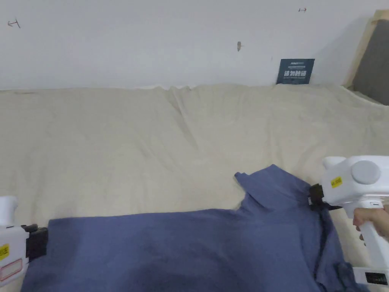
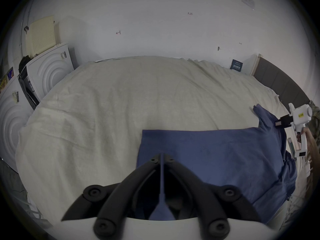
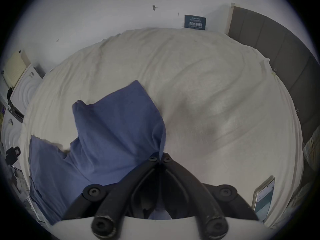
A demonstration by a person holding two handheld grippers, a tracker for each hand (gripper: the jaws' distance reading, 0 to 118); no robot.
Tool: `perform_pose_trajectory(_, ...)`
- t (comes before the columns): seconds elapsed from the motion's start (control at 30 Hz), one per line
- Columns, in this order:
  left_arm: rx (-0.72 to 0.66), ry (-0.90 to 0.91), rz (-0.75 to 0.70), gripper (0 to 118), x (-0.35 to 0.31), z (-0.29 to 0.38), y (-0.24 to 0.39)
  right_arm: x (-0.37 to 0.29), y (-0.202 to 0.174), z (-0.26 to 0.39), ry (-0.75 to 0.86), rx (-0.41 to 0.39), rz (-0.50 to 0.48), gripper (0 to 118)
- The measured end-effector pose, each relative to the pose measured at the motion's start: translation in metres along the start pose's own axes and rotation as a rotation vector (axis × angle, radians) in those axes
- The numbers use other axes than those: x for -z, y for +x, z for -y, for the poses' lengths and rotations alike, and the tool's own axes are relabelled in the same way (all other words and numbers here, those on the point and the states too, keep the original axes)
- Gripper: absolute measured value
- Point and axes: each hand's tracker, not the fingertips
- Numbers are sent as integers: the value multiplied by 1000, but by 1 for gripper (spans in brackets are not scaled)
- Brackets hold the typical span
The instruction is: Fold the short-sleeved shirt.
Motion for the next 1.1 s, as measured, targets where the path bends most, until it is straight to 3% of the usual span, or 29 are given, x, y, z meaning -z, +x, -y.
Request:
perform_pose_trajectory(0.03, -4, -20, -26, 23, 2, -3, -5, -3, 8, -9, 13, 13, -8, 0)
perform_pose_trajectory(0.07, -15, -25, -14, 50, 5, -6, -9, -9, 7, -8, 32, 28, -21, 0)
perform_pose_trajectory(0.13, -24, -44, 21, 114, 17, -15, -15, -18, 3, -6, 40, 23, -39, 0)
perform_pose_trajectory(0.17, -32, -44, 8, 118, 22, -20, -16, -17, 9, -10, 42, 22, -37, 0)
perform_pose_trajectory(0.33, 2, -114, -12, 118, 53, -51, -26, -16, 15, -17, 42, 5, -40, 0)
perform_pose_trajectory(0.4, -31, -109, -15, 118, 68, -61, -33, -16, 19, -19, 47, 8, -51, 0)
perform_pose_trajectory(0.43, -125, -135, 24, 118, 74, -61, -34, -16, 14, -17, 46, 8, -50, 0)
perform_pose_trajectory(0.5, -165, -169, 94, 118, 92, -61, -31, -16, 15, -17, 40, 2, -44, 0)
perform_pose_trajectory(0.57, -107, -233, 41, 118, 112, -55, -25, -10, 19, -14, 21, 11, 15, 0)
perform_pose_trajectory(0.7, -41, -291, -34, 111, 145, -38, -4, 0, 22, -18, 52, 14, 24, 0)
perform_pose_trajectory(0.73, -38, -238, -37, 106, 149, -35, -6, 2, 23, -19, 51, 17, 19, 0)
perform_pose_trajectory(0.8, -47, -193, -63, 85, 136, -36, -5, 4, 22, -21, 53, 19, 16, 0)
perform_pose_trajectory(0.87, 26, -203, -40, 47, 117, -37, 5, -4, 17, -20, 84, -24, -20, 0)
perform_pose_trajectory(0.9, 51, -198, -57, 37, 114, -37, 13, -5, 15, -19, 87, -20, -23, 0)
perform_pose_trajectory(0.93, 84, -188, -88, 37, 110, -36, 19, -7, 14, -18, 91, -15, -29, 0)
perform_pose_trajectory(0.97, 126, -181, -78, 3, 108, -40, 18, -18, 12, -13, 59, 25, -17, 0)
perform_pose_trajectory(1.1, 119, -181, -74, 3, 102, -60, 16, -44, 5, -8, 93, 15, -38, 0)
